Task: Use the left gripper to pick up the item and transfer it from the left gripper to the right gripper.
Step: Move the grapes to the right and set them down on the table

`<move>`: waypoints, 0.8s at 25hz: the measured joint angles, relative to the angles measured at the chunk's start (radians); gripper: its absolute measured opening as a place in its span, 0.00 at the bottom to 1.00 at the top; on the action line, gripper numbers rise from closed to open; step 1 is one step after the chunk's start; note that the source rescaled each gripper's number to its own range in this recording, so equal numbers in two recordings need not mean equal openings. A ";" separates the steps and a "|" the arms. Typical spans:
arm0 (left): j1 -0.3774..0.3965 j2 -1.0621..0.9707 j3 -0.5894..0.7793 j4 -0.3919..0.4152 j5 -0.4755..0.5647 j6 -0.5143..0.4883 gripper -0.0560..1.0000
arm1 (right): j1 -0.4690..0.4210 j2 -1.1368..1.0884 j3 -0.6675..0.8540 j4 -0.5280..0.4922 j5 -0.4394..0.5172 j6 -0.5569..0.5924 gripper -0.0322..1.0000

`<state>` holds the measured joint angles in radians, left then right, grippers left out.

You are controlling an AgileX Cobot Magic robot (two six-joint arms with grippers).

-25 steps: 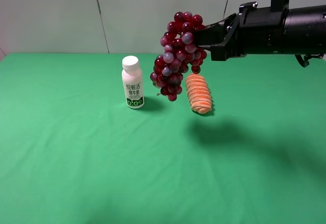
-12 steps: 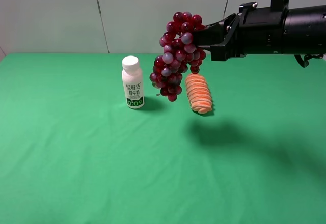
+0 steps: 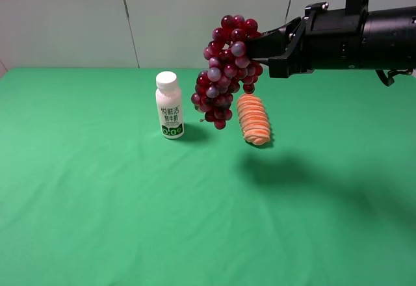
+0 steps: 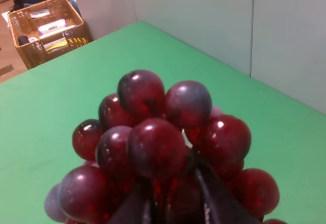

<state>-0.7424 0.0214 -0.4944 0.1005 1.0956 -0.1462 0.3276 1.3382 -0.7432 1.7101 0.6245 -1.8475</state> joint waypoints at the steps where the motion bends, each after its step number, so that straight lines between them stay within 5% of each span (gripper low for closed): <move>1: 0.000 0.001 0.008 -0.005 -0.014 0.001 0.82 | 0.000 0.000 0.000 0.000 0.000 0.000 0.03; 20: 0.017 0.001 0.013 -0.006 -0.027 0.003 0.82 | 0.000 0.000 0.000 -0.018 0.000 0.004 0.03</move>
<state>-0.7256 0.0220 -0.4813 0.0943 1.0688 -0.1433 0.3276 1.3382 -0.7432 1.6923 0.6247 -1.8439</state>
